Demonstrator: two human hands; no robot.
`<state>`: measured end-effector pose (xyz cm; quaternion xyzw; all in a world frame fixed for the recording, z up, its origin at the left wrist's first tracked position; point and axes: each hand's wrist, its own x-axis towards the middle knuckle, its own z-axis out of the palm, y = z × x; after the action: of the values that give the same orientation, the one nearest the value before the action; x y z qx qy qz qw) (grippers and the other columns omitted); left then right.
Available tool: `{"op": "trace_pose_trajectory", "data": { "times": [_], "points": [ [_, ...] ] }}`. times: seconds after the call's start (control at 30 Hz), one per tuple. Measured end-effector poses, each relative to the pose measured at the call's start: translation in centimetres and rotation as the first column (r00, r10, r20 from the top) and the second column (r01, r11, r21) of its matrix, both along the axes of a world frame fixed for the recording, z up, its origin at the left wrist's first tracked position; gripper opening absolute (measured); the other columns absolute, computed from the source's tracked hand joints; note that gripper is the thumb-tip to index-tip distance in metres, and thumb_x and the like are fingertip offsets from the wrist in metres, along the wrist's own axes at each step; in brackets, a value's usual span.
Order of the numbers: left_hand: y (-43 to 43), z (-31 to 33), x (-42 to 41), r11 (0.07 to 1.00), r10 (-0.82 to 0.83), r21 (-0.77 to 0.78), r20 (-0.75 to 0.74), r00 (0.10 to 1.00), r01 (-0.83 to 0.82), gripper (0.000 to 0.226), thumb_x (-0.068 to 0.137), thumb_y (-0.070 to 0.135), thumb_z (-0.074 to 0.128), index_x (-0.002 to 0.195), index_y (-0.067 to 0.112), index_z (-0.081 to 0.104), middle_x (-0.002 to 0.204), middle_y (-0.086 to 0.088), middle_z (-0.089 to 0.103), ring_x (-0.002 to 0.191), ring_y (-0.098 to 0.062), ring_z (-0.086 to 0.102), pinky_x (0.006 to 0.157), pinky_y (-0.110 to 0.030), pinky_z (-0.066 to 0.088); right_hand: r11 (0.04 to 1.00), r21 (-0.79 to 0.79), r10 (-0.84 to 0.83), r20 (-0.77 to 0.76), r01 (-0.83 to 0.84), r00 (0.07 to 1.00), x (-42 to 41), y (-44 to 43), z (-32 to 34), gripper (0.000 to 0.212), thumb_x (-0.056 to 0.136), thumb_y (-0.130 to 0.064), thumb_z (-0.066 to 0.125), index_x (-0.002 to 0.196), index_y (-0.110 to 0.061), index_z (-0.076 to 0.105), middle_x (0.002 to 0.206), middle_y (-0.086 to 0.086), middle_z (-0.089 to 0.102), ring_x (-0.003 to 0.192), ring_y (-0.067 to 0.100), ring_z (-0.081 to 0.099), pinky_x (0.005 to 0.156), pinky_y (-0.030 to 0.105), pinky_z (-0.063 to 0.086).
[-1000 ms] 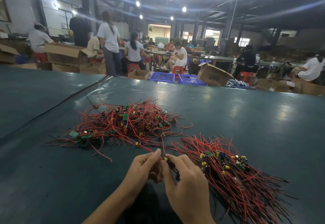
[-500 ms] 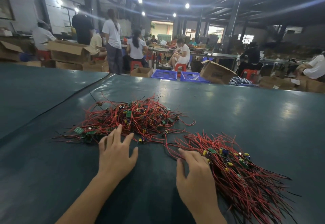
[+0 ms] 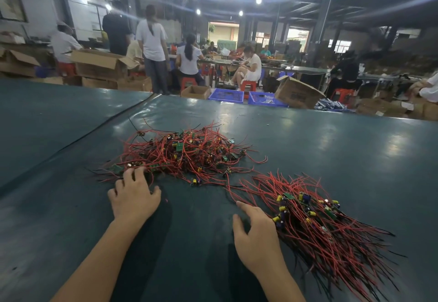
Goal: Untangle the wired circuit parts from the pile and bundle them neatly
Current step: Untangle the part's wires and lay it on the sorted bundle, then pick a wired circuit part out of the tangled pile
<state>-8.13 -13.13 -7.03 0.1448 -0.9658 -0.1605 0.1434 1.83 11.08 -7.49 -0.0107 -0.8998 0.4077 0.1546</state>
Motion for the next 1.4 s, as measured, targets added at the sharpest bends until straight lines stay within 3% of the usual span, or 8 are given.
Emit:
{"op": "trace_pose_trajectory", "data": {
  "times": [0.13,0.23,0.4,0.5,0.83,1.07,1.23,1.4],
  "points": [
    [-1.3,-0.2,-0.6,0.997,0.072,0.004,0.032,0.997,-0.072,0.071,0.089,0.045,0.054,0.150,0.022,0.024,0.142,-0.011,0.028,0.128,-0.035,0.030,0.106,-0.050,0.027,1.000,-0.011,-0.003,0.010,0.003,1.000,0.0,0.0,0.0,0.041,0.099,-0.027,0.054,0.139,-0.021,0.052,0.133,-0.014,0.054,0.123,0.001,0.045,0.098,0.012,0.031],
    [-1.8,-0.3,-0.8,0.996,0.080,0.034,0.039,0.996,-0.081,0.063,0.089,0.044,0.054,0.145,0.025,0.033,0.153,-0.009,0.019,0.135,-0.035,0.022,0.108,-0.052,0.025,1.000,-0.013,-0.006,0.008,0.006,1.000,0.0,0.1,0.0,0.041,0.099,-0.028,0.054,0.139,-0.021,0.053,0.131,-0.014,0.054,0.119,-0.001,0.044,0.097,0.012,0.031],
    [-2.4,-0.4,-0.8,0.996,0.050,0.079,-0.052,0.997,-0.046,0.038,0.087,0.029,0.063,0.121,0.016,0.055,0.142,-0.012,0.032,0.123,-0.041,0.035,0.101,-0.051,0.035,0.997,-0.032,-0.065,0.002,0.065,0.998,-0.3,0.6,-0.1,0.039,0.097,-0.027,0.056,0.136,-0.020,0.056,0.116,-0.017,0.052,0.107,-0.001,0.044,0.087,0.006,0.030],
    [-2.5,-0.6,-0.7,0.987,0.046,0.160,-0.079,0.996,-0.033,0.022,0.086,0.022,0.065,0.106,0.013,0.060,0.138,-0.013,0.030,0.119,-0.042,0.035,0.100,-0.050,0.038,0.990,-0.047,-0.130,0.028,0.131,0.991,-0.5,1.2,-0.2,0.038,0.097,-0.025,0.056,0.134,-0.018,0.057,0.124,-0.009,0.057,0.114,0.006,0.049,0.090,0.011,0.031],
    [-2.1,-0.3,0.2,0.992,0.001,0.120,-0.245,0.970,0.029,0.015,0.092,0.016,0.063,0.103,0.009,0.070,0.151,-0.015,0.035,0.112,-0.047,0.052,0.093,-0.055,0.044,0.962,-0.067,-0.259,0.063,0.263,0.964,-0.6,3.2,-0.1,0.039,0.096,-0.026,0.058,0.132,-0.013,0.058,0.136,0.001,0.055,0.127,0.017,0.048,0.100,0.027,0.038],
    [0.0,1.1,0.7,0.947,-0.154,0.123,-0.637,0.755,0.297,0.011,0.086,0.007,0.070,0.096,0.004,0.071,0.145,-0.022,0.042,0.114,-0.038,0.059,0.087,-0.056,0.052,0.974,-0.063,-0.215,0.040,0.217,0.976,-0.7,2.4,-0.1,0.038,0.096,-0.027,0.058,0.133,-0.016,0.058,0.135,-0.003,0.056,0.130,0.015,0.045,0.104,0.028,0.037],
    [3.5,1.5,2.0,0.890,-0.360,-0.020,-0.645,0.674,0.456,0.015,0.082,0.006,0.074,0.097,0.004,0.074,0.120,-0.016,0.065,0.102,-0.034,0.066,0.086,-0.053,0.053,0.984,-0.067,-0.165,0.008,0.165,0.986,-0.6,1.9,0.1,0.037,0.094,-0.029,0.061,0.130,-0.018,0.060,0.123,-0.009,0.058,0.115,0.007,0.048,0.094,0.018,0.034],
    [6.6,1.4,3.8,0.727,-0.555,-0.064,-0.642,0.530,0.684,0.016,0.089,0.014,0.065,0.100,0.007,0.074,0.111,-0.005,0.070,0.102,-0.021,0.067,0.085,-0.041,0.056,0.992,-0.121,-0.038,-0.018,0.035,0.999,-0.3,0.9,0.3,0.036,0.091,-0.026,0.067,0.126,-0.021,0.064,0.116,-0.016,0.062,0.111,-0.001,0.055,0.085,0.001,0.034]
  ]
}}
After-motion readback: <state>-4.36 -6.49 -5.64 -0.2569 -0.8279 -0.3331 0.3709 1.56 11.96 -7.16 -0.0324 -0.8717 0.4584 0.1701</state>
